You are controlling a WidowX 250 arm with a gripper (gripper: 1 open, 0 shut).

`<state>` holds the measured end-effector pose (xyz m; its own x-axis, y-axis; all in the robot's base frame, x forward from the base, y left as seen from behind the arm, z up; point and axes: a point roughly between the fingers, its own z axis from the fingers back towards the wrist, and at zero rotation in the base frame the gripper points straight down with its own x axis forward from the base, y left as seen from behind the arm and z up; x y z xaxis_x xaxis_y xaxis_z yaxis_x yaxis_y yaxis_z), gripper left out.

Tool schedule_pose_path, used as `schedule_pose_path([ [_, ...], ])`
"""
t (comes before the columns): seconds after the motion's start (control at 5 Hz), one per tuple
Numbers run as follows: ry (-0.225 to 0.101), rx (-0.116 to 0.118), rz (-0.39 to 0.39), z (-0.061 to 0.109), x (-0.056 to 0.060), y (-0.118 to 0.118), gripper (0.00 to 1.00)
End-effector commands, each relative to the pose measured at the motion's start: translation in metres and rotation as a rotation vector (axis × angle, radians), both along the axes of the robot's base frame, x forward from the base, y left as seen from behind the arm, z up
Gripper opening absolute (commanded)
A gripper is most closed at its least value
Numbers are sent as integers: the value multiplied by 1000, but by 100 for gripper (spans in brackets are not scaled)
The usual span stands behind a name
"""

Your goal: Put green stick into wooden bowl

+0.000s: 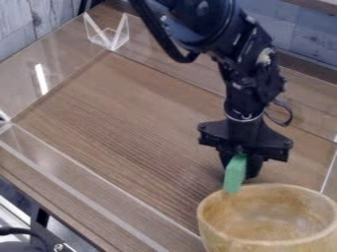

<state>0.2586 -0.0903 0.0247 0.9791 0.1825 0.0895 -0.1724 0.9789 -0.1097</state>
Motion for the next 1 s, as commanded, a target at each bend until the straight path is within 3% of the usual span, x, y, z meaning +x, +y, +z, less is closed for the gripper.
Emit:
schedule_pose_path([
  [0.0,-18,-3,-26,4,-2,-3,0],
  [0.8,15,-7,-36,13,-13,4,0],
])
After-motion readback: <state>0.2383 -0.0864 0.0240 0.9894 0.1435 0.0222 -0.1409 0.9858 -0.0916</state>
